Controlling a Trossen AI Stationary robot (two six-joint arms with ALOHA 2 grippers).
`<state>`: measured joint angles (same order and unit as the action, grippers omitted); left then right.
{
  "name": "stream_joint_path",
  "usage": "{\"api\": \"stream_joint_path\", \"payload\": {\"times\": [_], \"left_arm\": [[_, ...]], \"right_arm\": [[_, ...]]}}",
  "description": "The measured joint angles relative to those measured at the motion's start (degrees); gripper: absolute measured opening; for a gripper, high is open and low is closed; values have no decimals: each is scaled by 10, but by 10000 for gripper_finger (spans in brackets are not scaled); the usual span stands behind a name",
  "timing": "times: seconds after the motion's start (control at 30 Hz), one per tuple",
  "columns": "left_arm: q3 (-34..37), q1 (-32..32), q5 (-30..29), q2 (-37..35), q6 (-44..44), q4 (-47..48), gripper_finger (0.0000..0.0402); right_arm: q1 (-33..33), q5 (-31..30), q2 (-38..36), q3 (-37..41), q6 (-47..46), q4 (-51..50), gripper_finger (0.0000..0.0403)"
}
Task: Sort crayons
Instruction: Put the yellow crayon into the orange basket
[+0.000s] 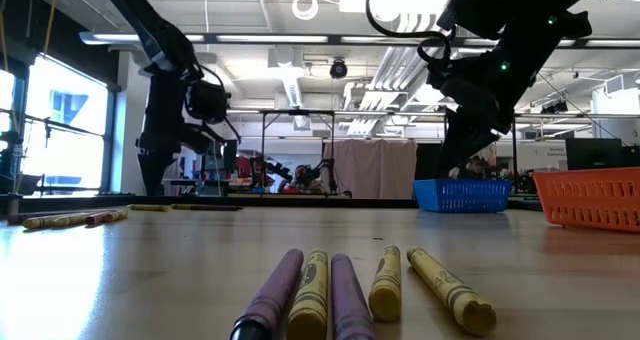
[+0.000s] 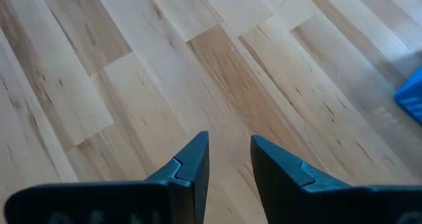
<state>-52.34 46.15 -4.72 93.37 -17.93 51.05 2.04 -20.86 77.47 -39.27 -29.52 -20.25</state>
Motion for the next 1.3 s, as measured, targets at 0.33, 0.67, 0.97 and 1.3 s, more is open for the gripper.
{"api": "stream_joint_path", "payload": {"times": [0.33,0.67,0.97,1.3], "left_arm": [[-7,-1,-9,91,-50,11,80],[-6,-9,-2,91,-6,19,16],[-14,-17,14,53,91,33,2],[-22,-116,77,-127,178,-78,1]], "right_arm": [[0,0,0,0,0,6,99],[0,0,0,0,0,17,99],[0,0,0,0,-1,17,99],[0,-44,0,0,-3,136,99]]}}
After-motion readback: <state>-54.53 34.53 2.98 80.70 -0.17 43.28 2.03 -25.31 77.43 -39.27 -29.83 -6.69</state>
